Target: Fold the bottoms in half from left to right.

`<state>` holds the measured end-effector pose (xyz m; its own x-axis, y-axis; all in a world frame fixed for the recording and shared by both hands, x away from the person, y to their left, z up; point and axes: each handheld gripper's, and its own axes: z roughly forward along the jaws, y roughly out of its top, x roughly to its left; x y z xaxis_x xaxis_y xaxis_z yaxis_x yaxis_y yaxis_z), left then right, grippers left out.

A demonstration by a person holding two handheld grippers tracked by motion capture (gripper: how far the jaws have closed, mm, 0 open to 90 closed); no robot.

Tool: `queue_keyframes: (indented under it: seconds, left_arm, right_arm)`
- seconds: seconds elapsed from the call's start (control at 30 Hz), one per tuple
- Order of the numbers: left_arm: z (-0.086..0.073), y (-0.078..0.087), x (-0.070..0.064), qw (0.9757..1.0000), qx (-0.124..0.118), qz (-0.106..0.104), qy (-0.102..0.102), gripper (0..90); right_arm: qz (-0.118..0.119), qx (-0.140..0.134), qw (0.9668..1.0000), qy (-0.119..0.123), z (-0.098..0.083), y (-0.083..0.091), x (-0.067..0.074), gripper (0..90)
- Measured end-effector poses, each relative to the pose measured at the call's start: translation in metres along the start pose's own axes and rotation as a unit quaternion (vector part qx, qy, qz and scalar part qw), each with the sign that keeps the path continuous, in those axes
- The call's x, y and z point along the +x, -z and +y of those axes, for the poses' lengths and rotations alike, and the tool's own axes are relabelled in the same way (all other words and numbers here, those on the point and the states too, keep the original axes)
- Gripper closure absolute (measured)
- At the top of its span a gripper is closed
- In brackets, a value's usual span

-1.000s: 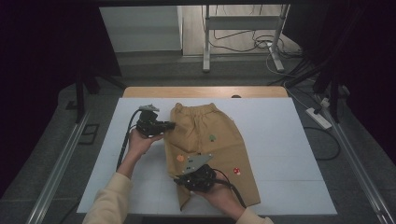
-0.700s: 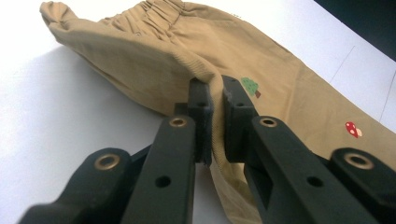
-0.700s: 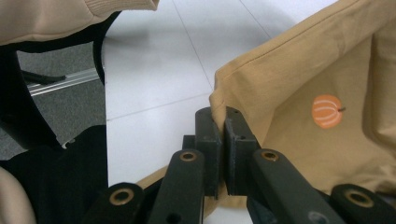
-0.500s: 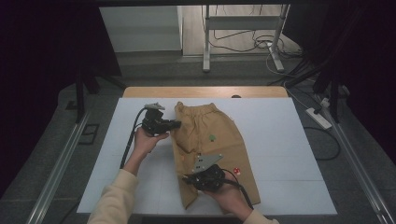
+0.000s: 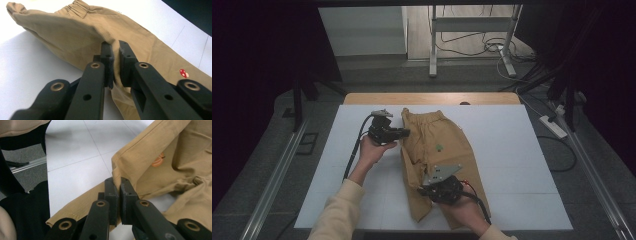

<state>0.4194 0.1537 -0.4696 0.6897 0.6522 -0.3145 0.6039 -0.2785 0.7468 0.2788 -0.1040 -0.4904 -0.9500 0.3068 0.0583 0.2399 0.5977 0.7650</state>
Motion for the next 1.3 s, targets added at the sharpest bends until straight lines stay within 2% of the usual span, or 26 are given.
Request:
queue_keyframes:
  seconds: [0.3,0.73,1.3]
  left_arm:
    - [0.004,-0.003,-0.005,1.0,0.0,0.0,-0.005,83.6]
    - [0.013,-0.014,-0.013,0.9999,0.005,-0.004,-0.011,83.4]
    - [0.02,-0.022,-0.022,0.9998,0.002,-0.01,-0.018,83.3]
  right_arm:
    - [-0.01,-0.006,0.9999,-0.009,-0.006,0.013,-0.004,85.7]
    - [-0.02,-0.004,0.9996,-0.018,-0.017,0.022,-0.009,85.7]
    - [-0.03,-0.01,0.9992,-0.024,-0.023,0.037,-0.009,85.7]
